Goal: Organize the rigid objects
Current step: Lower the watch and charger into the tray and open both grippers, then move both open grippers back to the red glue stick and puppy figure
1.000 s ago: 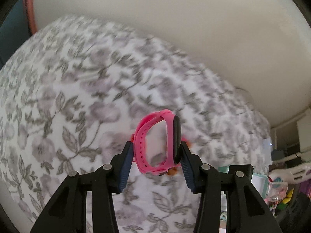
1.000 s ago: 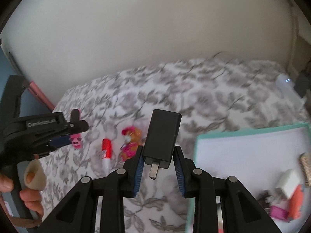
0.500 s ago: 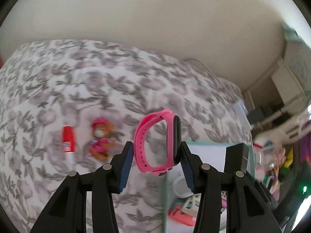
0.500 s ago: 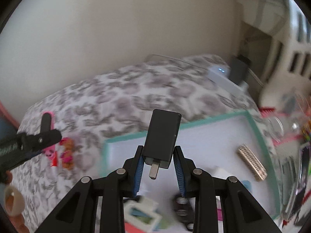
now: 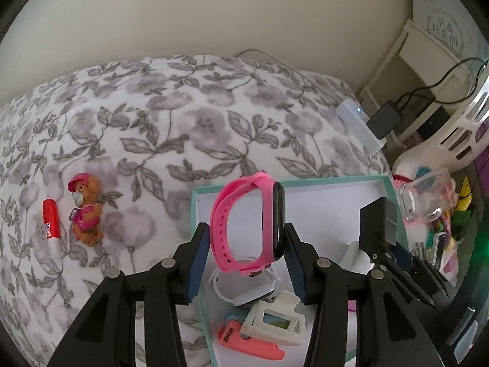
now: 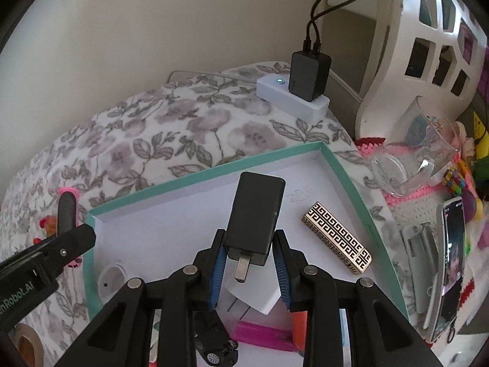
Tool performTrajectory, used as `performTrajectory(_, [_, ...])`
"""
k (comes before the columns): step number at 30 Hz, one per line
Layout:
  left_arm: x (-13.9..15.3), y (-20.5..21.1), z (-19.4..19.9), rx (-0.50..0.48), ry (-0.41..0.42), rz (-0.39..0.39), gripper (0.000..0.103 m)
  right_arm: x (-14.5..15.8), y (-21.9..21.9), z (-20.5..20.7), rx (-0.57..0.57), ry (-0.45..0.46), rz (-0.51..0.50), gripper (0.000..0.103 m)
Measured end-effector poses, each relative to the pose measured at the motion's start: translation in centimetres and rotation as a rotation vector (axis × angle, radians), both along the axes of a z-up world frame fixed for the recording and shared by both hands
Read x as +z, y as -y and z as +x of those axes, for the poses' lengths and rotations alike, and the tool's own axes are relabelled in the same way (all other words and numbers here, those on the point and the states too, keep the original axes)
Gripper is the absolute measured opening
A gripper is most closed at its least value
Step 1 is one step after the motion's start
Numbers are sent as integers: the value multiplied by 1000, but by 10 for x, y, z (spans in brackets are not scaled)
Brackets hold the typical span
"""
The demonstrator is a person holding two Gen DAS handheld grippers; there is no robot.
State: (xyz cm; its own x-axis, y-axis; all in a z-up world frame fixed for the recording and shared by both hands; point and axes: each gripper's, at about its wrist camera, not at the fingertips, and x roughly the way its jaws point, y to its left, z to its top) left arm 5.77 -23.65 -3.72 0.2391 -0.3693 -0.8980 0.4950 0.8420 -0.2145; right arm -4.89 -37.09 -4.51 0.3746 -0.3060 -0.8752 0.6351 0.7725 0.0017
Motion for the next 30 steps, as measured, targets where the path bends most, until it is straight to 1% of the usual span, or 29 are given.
performTrajectory(3, [-6, 0, 1, 6, -4, 13, 50, -4, -1, 2, 12, -7, 11, 32])
performTrajectory(6, [-12, 0, 2, 9, -19, 21, 50, -5, -3, 4, 19, -14, 0, 32])
performTrajectory(9, [-17, 1, 1, 2, -29, 30, 51, -4, -4, 5, 27, -7, 1, 33])
performTrajectory(10, [-17, 1, 1, 1, -30, 32, 55, -4, -5, 5, 29, -9, -2, 33])
performTrajectory(11, [-17, 1, 1, 1, -30, 33, 62, -4, -5, 6, 31, -11, -3, 33])
performTrajectory(12, [-17, 0, 1, -1, -31, 31, 64, -4, -6, 6, 34, -12, -3, 33])
performTrajectory(15, [-15, -1, 2, 6, -30, 29, 66, -3, -6, 6, 35, -11, -10, 33])
performTrajectory(17, [-13, -4, 5, 15, -32, 25, 73, -1, -6, 6, 33, -6, -13, 37])
performTrajectory(18, [-12, -7, 7, 23, -35, 21, 74, 0, -6, 6, 31, -4, -13, 40])
performTrajectory(20, [-9, -14, 12, 50, -42, 17, 76, 2, -7, 6, 29, 2, -16, 53])
performTrajectory(22, [-6, -24, 19, 84, -44, 18, 79, 4, -9, 8, 31, 5, -25, 55])
performTrajectory(23, [-4, -30, 23, 105, -43, 18, 85, 5, -11, 9, 35, 4, -29, 55])
performTrajectory(25, [-2, -46, 34, 160, -40, 26, 90, 8, -14, 11, 42, 5, -38, 57])
performTrajectory(28, [-1, -76, 50, 247, -38, 34, 90, 18, -23, 17, 64, 28, -57, 63])
performTrajectory(30, [-3, -98, 61, 305, -44, 46, 93, 26, -32, 22, 87, 48, -73, 65])
